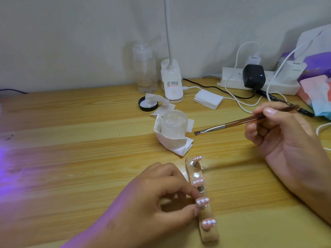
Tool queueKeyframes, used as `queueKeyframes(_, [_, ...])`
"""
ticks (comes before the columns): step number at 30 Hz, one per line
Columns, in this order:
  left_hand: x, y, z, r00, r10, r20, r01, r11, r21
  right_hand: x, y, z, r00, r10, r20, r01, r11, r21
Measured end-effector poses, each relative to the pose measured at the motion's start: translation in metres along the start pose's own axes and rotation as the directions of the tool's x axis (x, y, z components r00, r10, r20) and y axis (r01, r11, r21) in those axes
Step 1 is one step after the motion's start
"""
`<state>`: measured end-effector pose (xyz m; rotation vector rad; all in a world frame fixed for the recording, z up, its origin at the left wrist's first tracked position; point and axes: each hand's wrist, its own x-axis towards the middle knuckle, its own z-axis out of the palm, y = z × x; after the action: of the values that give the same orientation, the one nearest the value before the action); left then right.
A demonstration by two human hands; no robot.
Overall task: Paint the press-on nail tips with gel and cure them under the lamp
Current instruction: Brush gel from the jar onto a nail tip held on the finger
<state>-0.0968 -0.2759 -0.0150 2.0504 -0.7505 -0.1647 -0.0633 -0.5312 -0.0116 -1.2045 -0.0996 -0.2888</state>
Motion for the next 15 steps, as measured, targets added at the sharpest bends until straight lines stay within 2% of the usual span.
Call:
queueKeyframes(9, [0.0010, -0.0012, 0.0037, 0.995, 0.068, -0.079, -0.062, 0.996, 0.066, -0.0006, -0.0012, 0.0015, 1.000, 0.001, 0.015, -0.001, 1.000, 0.005])
queueKeyframes(12, [-0.0021, -0.0002, 0.0051, 0.986, 0.136, -0.094, -0.116, 0.975, 0.192, -0.0012, -0.0011, 0.0010, 1.000, 0.005, 0.017, -0.004, 1.000, -0.007])
queueKeyframes(15, [-0.0027, 0.0008, 0.0085, 0.955, 0.283, -0.093, -0.227, 0.892, 0.390, -0.0012, -0.0010, 0.0002, 1.000, 0.005, 0.020, -0.005, 0.999, -0.033])
